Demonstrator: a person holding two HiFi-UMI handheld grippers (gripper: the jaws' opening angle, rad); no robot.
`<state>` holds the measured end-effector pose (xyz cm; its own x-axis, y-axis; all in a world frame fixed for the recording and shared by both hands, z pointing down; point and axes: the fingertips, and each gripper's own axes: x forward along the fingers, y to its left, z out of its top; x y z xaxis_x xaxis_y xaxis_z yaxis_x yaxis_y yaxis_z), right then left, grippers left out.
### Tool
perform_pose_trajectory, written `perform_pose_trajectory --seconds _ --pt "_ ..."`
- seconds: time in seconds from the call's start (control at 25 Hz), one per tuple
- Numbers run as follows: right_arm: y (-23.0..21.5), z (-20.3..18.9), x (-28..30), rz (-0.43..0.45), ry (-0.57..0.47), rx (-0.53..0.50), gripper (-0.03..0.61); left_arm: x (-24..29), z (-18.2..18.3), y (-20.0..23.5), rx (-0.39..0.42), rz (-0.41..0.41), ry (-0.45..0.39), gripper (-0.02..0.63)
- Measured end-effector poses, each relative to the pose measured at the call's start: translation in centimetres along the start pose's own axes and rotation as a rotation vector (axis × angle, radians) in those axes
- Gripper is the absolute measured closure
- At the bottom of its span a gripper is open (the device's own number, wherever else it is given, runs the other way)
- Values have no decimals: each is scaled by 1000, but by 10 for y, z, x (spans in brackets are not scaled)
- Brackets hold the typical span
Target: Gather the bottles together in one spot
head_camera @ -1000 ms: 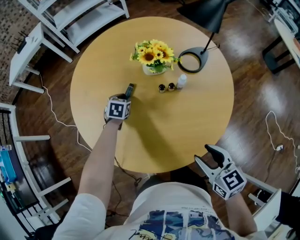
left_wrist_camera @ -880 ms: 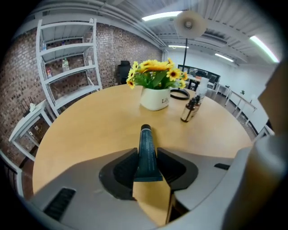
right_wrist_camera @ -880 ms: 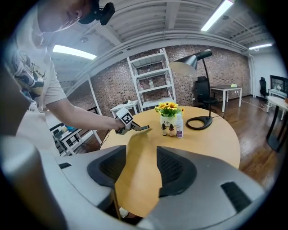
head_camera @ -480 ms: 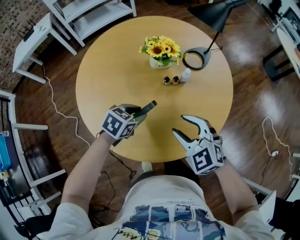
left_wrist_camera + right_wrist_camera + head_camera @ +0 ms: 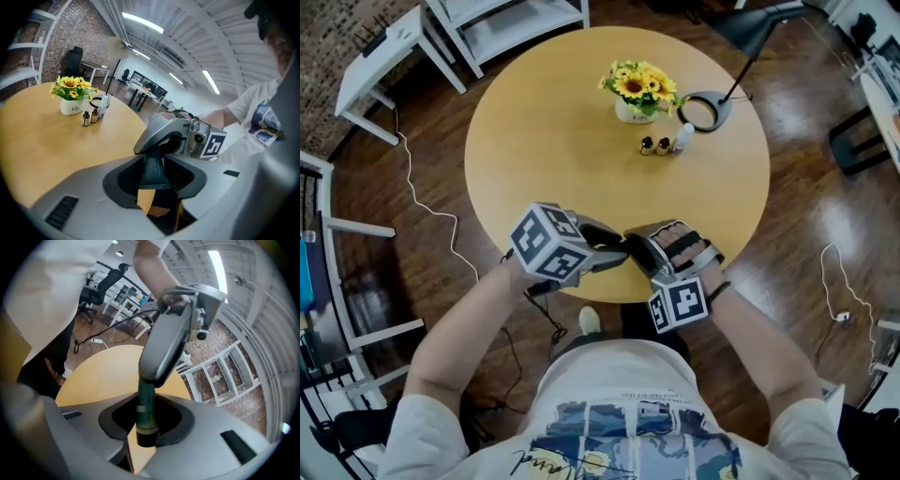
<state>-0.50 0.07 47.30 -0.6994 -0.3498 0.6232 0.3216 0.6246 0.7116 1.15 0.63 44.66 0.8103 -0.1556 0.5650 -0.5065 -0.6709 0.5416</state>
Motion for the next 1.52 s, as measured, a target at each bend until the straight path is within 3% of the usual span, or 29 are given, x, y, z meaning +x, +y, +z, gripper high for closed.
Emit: perform_pose_trajectory --seconds 0.08,0.12,0.24,0.28,0.36,0.48,0.56,0.6,0.72,0.96,1.16,1.24,1.52 --pt "-3 -2 -4 -2 -10 136 477 -12 9 -1 24 5 -85 463" --pt "-5 -4 -7 1 -22 225 477 -20 15 -2 85 26 -125 421" --pt "-12 -6 -17 24 -79 467 479 -45 29 -16 439 123 -175 390" --pt "-12 -6 -19 34 -100 524 477 -48 30 -22 558 139 -157 406" --pt "-14 -3 -21 58 -142 620 479 -49 28 -31 716 143 -82 407" --pt "-15 10 -26 104 -212 715 478 -43 23 -34 883 181 36 422" --pt "-15 16 -28 124 -240 772 479 -40 23 -39 957 198 58 520" --pt "-14 17 -28 130 -251 803 479 -38 23 -41 974 198 59 557" --pt "-9 21 -32 155 -290 864 479 -36 19 -48 979 165 68 560" --pt "8 42 -50 172 -349 861 479 -33 0 -73 961 25 136 558" --pt "11 37 -56 84 -326 930 431 -35 0 -81 935 -19 159 572" --pt "15 24 -57 38 -282 962 385 -35 7 -78 925 -20 174 574" --pt "20 -24 -88 -86 -177 1027 376 -11 27 -23 922 99 347 572"
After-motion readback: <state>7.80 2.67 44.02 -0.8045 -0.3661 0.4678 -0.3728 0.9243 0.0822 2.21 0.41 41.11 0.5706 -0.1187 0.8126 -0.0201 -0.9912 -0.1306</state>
